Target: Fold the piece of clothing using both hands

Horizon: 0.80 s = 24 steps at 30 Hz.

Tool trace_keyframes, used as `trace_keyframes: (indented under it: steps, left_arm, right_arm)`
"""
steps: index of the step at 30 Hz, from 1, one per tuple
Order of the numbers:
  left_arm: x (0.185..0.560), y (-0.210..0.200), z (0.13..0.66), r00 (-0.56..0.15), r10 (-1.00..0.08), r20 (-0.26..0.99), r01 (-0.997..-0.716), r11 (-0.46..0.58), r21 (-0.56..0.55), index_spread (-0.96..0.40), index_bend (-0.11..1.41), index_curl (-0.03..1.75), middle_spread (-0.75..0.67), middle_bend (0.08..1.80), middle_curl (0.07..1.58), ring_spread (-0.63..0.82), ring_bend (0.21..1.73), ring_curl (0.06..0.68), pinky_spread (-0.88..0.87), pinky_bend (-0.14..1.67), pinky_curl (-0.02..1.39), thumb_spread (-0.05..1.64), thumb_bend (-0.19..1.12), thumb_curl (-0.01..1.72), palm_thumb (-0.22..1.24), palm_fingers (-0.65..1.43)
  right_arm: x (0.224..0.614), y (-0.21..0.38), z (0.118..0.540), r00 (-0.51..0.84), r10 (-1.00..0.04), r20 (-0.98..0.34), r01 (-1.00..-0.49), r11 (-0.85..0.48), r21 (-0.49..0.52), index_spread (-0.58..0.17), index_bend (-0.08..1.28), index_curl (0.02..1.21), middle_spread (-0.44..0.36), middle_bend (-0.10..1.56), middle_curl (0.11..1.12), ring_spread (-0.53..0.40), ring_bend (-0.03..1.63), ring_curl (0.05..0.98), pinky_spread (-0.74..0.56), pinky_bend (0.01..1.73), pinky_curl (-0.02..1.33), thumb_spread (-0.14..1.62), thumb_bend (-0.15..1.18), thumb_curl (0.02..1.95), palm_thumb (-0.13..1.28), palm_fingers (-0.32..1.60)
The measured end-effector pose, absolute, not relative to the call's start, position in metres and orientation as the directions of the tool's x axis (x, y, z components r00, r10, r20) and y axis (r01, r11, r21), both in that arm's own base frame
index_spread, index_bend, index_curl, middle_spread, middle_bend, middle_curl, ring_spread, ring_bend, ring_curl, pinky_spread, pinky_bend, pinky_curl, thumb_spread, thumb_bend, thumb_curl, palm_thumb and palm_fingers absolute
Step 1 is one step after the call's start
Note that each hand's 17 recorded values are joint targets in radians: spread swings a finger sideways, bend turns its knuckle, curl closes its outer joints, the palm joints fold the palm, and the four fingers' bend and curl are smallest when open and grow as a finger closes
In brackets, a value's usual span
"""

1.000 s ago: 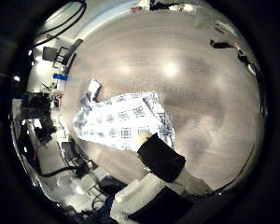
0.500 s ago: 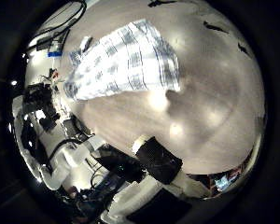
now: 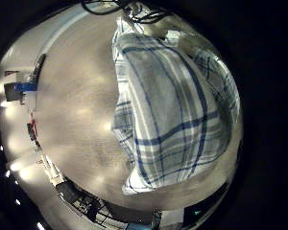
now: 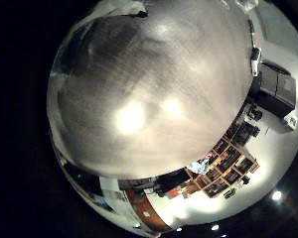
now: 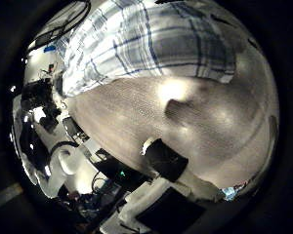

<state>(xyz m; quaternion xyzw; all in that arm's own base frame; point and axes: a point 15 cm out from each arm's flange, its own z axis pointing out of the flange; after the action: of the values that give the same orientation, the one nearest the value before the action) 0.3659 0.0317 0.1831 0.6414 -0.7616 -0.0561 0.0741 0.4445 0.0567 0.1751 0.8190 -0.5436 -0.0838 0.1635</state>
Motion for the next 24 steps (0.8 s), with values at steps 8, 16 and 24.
trace_keyframes:
  steps: [8, 16, 24]
  left_arm:
    - [0.367, 0.034, 0.183, -0.163, -0.986, 0.042, -0.969, 0.168, 0.181, -0.04, 0.17, 0.37, 0.18, 0.18, 0.33, 0.29, 0.67, 0.226, 0.37, 0.32, 0.4, 1.26, -0.01, 0.28, 0.37, 0.13]
    - [0.368, 0.032, 0.187, -0.173, -0.984, 0.045, -0.969, 0.178, 0.173, -0.04, 0.17, 0.36, 0.18, 0.18, 0.33, 0.3, 0.67, 0.22, 0.36, 0.33, 0.39, 1.27, -0.01, 0.29, 0.37, 0.14]
    - [0.365, 0.011, 0.192, -0.201, -0.977, 0.076, -0.964, 0.211, 0.16, -0.04, 0.17, 0.36, 0.17, 0.19, 0.33, 0.3, 0.66, 0.217, 0.36, 0.33, 0.38, 1.27, -0.01, 0.29, 0.37, 0.15]
  right_arm:
    - [0.442, 0.074, 0.162, 0.426, -0.904, 0.045, -0.842, -0.377, 0.385, -0.372, 0.19, 0.38, -0.177, 0.45, 0.42, -0.239, 0.89, 0.322, -0.08, 0.72, 0.2, 1.09, 0.0, 0.38, 0.62, 0.82]
    - [0.455, 0.068, 0.17, 0.378, -0.923, 0.064, -0.882, -0.338, 0.329, -0.438, 0.64, 0.64, -0.227, 0.91, 0.64, -0.246, 1.13, 0.477, -0.32, 1.12, 0.38, 1.1, 0.01, 0.43, 0.81, 1.34]
    - [0.467, 0.021, 0.209, 0.268, -0.96, 0.086, -0.943, -0.244, 0.226, -0.388, 0.94, 0.83, -0.2, 1.17, 0.77, -0.235, 1.31, 0.587, -0.25, 1.34, 0.52, 1.12, 0.07, 0.53, 1.01, 1.17]
